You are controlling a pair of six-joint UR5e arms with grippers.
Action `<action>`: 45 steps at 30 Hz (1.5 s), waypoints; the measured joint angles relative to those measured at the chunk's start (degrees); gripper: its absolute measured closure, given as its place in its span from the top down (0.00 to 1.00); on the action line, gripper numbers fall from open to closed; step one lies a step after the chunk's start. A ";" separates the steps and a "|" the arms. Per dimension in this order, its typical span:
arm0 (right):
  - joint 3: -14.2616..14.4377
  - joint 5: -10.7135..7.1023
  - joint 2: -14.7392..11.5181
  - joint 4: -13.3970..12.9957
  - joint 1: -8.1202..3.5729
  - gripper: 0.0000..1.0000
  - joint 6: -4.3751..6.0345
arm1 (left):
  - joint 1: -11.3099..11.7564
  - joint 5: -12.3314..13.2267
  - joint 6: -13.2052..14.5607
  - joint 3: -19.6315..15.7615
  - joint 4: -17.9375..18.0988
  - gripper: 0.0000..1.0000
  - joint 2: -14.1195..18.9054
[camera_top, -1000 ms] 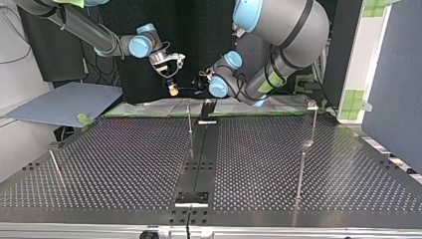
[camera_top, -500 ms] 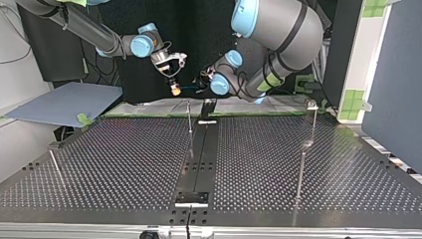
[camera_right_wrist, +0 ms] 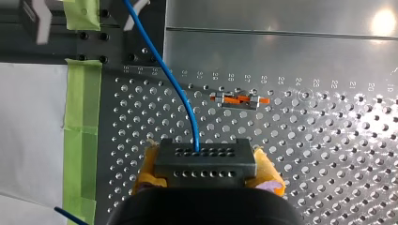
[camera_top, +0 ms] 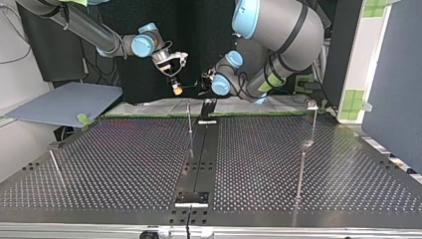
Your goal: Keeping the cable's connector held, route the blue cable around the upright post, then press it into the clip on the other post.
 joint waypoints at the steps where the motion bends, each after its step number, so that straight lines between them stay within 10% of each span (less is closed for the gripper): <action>1: 0.00 0.00 0.00 0.00 0.01 0.00 0.01 | 0.03 -0.38 0.37 0.00 -0.37 1.00 0.00; 9: 0.04 0.00 0.00 -0.01 0.00 0.00 -0.11 | 0.01 -4.58 4.55 0.00 -3.17 0.36 0.00; 23: 0.02 0.00 -0.01 0.15 0.00 0.00 -0.23 | -0.70 -7.05 6.50 0.00 -0.84 0.00 0.00; 45: 0.04 0.09 0.06 0.64 -1.05 0.00 -0.01 | -2.72 -17.14 10.91 -2.58 3.85 0.00 3.11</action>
